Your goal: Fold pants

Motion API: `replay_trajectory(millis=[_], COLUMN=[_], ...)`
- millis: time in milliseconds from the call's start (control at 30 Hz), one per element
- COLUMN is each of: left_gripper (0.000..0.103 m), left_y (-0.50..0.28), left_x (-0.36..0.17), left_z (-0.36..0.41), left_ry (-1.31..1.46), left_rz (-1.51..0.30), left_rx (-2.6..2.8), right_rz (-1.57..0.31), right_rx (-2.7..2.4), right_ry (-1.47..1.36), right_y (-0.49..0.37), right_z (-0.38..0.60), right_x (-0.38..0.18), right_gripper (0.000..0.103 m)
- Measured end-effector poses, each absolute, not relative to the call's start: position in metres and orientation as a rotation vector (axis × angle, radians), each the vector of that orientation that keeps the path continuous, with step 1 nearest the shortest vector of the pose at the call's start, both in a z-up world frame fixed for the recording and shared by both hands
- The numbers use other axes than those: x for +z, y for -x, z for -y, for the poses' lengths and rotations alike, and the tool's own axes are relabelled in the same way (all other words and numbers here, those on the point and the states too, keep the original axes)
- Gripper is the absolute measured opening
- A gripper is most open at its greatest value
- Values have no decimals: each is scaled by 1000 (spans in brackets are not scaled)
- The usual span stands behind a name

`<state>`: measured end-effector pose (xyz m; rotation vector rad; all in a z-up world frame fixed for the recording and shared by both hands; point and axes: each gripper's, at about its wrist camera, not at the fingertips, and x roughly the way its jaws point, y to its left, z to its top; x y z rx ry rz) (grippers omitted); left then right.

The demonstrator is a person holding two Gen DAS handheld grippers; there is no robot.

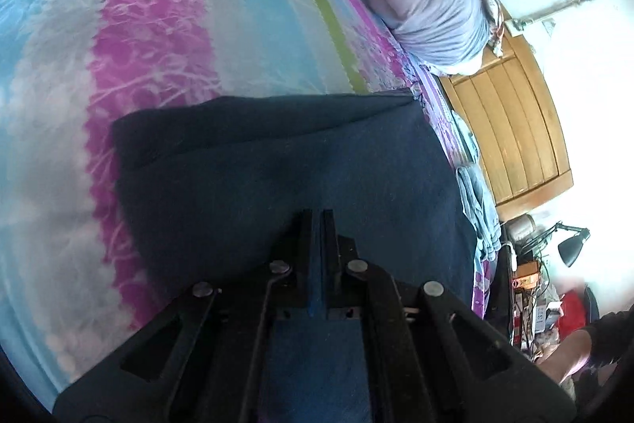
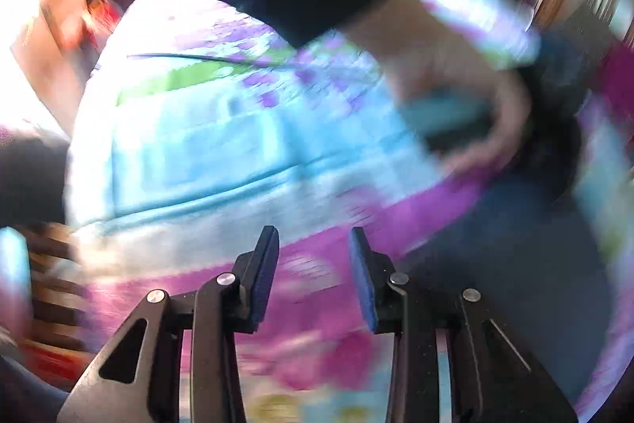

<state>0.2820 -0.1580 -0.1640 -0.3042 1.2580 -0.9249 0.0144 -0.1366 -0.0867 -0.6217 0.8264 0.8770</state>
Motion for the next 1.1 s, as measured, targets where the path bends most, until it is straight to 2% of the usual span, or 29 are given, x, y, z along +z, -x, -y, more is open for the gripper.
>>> replay_trajectory(millis=[67, 133, 300, 333, 367, 400, 467, 500, 533, 600, 667, 767, 867, 900, 967, 1000, 1067, 1100], left_gripper=[4, 4, 4, 3, 2, 2, 2, 2, 2, 2, 2, 2, 4, 7, 31, 37, 62, 66], left_y=[-282, -284, -286, -286, -286, -285, -284, -285, -286, -287, -284, -266, -246, -241, -233, -229, -220, -215], left_x=[-165, -164, -165, -166, -166, -167, -167, -167, -167, -167, -164, -150, -139, -138, -136, -136, -136, -138], left_z=[160, 159, 161, 162, 160, 159, 159, 160, 160, 159, 158, 168, 188, 195, 205, 210, 221, 227], left_ry=[303, 285, 225, 231, 237, 243, 243, 248, 259, 284, 256, 90, -76, -121, -160, -188, -250, -300], left_rz=[-1268, -1279, -1257, -1252, -1246, -1240, -1224, -1220, -1219, -1217, -1195, -1135, -1077, -1059, -1037, -1024, -998, -982], left_rx=[-933, -951, -985, -983, -981, -982, -981, -980, -980, -980, -984, -898, -782, -754, -743, -744, -745, -740], right_rz=[-790, -711, -690, -713, -751, -760, -676, -696, -736, -673, -744, -740, -844, -864, -867, -880, -881, -866], right_rx=[769, 720, 783, 767, 772, 787, 770, 835, 906, 939, 896, 702, 587, 578, 557, 555, 542, 523], right_ry=[639, 808, 1000, 1037, 1056, 1061, 1156, 1138, 1141, 1224, 1016, 729, 591, 571, 573, 562, 494, 477], right_y=[-35, -40, -45, -50, -54, -52, -36, -28, -17, 10, -10, -49, -69, -67, -59, -56, -50, -44], right_z=[141, 138, 138, 139, 140, 140, 131, 128, 125, 124, 137, 174, 205, 210, 212, 211, 224, 225], right_x=[-83, -94, -117, -126, -137, -141, -149, -150, -155, -166, -143, -109, -127, -133, -134, -132, -116, -109], right_gripper=[44, 44, 44, 39, 27, 21, 16, 0, 2, 2, 5, 12, 15, 16, 19, 19, 17, 17])
